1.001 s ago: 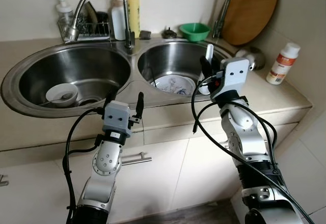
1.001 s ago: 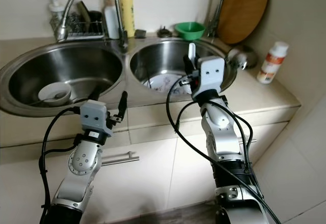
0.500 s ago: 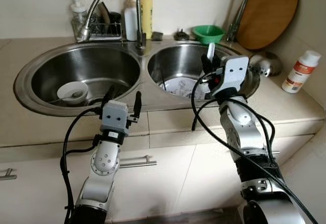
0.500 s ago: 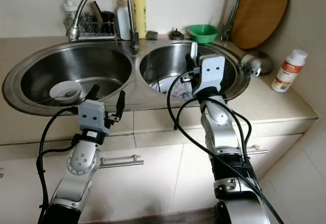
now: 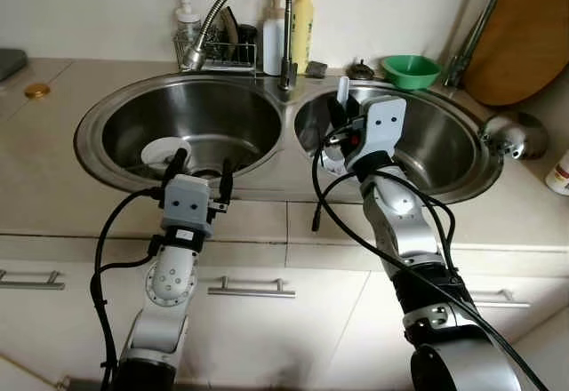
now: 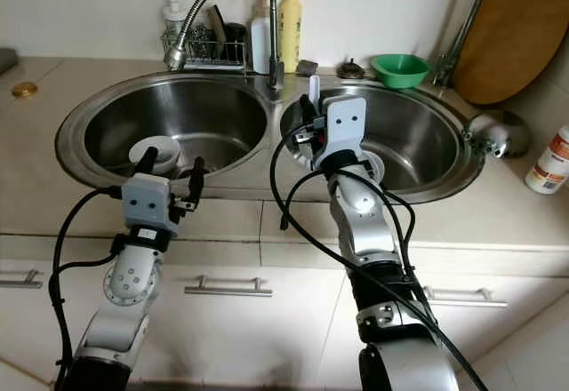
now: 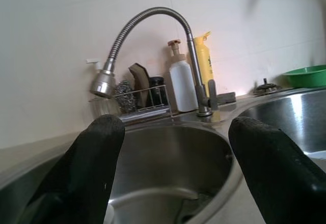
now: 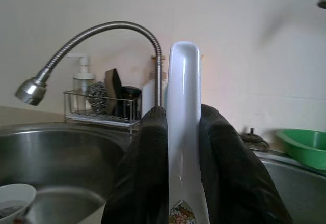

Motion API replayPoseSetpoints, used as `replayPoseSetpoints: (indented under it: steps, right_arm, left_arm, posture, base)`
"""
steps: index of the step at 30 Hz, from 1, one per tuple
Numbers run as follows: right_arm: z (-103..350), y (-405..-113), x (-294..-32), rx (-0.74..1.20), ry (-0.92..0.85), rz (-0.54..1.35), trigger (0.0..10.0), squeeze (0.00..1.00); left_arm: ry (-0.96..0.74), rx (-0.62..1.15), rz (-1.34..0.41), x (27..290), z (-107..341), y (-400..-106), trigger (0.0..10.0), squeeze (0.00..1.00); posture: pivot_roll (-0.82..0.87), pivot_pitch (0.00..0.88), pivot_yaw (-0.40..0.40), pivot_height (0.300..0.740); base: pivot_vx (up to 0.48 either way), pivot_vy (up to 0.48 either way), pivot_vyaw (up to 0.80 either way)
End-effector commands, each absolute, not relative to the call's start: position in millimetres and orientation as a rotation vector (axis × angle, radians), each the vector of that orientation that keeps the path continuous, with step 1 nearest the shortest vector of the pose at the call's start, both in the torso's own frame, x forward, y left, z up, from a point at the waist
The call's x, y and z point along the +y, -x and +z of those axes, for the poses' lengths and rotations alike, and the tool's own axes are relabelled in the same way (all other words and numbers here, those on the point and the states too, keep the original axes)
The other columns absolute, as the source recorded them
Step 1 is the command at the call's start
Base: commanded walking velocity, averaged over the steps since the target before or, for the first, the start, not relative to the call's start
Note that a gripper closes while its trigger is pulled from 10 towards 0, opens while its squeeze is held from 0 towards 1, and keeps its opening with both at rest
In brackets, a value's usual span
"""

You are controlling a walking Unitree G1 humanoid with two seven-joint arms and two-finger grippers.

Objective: Kitchen organization

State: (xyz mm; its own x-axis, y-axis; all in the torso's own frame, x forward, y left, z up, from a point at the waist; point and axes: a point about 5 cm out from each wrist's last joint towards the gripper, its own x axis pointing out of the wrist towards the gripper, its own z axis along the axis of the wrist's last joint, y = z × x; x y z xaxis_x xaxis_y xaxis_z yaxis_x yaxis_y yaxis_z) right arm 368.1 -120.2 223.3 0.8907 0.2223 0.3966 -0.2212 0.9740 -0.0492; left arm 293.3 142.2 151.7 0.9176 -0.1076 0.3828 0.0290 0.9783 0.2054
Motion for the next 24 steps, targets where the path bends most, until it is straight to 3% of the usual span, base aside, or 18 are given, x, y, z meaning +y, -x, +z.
replayPoseSetpoints:
  steps: [1,8,22,24]
  right_arm:
    - [229.1,-369.9,-125.6,-0.434,-0.009,0.202,0.0,0.00]
    - [230.4,-370.4,-126.2,-0.443,-0.012,0.193,0.0,0.00]
    - [222.2,-375.0,-125.8,-0.382,-0.011,0.191,0.0,0.00]
    - [193.0,-389.5,-138.9,-0.139,-0.018,0.103,0.0,0.00]
  left_arm:
    - [-0.198,-0.435,-0.088,137.5,158.3,-293.8,10.0,0.00]
    - [-0.191,-0.441,-0.097,135.5,158.6,-293.5,10.0,0.00]
    - [-0.180,-0.431,-0.109,130.8,157.9,-294.7,10.0,0.00]
    - [-0.182,-0.430,-0.126,129.6,157.0,-294.1,10.0,0.00]
  posture:
    - [0.10,0.000,-0.037,0.740]
    - [0.10,0.000,-0.035,0.740]
    - [0.11,0.000,-0.036,0.740]
    - [0.11,0.000,-0.036,0.740]
  base:
    - [0.409,0.000,0.00]
    - [0.378,0.000,0.00]
    - [0.000,0.000,0.00]
    - [0.000,0.000,0.00]
